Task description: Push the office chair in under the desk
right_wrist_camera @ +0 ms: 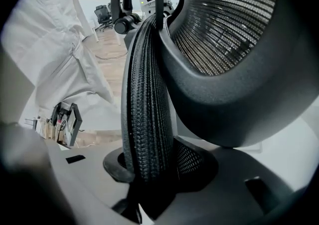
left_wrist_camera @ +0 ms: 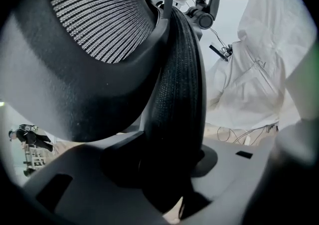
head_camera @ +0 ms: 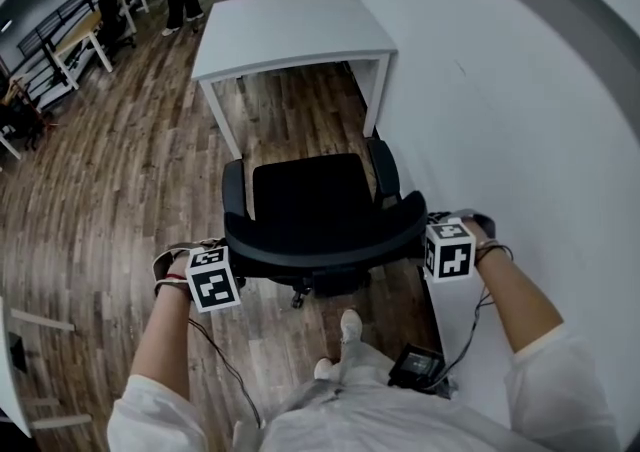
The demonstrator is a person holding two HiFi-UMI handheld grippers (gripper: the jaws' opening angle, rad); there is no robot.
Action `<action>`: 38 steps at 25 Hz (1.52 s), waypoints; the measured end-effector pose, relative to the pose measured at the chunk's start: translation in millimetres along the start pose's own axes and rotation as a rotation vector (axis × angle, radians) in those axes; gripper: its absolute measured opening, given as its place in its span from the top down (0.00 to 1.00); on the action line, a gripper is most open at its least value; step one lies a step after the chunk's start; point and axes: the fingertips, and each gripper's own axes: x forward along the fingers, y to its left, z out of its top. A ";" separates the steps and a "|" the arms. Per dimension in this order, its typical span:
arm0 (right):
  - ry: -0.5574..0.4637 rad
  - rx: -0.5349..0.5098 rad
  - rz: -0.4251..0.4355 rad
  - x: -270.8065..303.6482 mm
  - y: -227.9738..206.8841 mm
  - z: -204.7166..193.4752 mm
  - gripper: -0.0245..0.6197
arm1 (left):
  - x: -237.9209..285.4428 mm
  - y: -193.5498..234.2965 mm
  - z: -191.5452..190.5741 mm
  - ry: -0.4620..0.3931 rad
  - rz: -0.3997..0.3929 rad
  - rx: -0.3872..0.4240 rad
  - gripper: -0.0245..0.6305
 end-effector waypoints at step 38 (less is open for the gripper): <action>-0.038 -0.085 -0.028 26.4 -179.6 14.6 0.74 | 10.5 151.9 -11.1 0.009 0.008 -0.086 0.70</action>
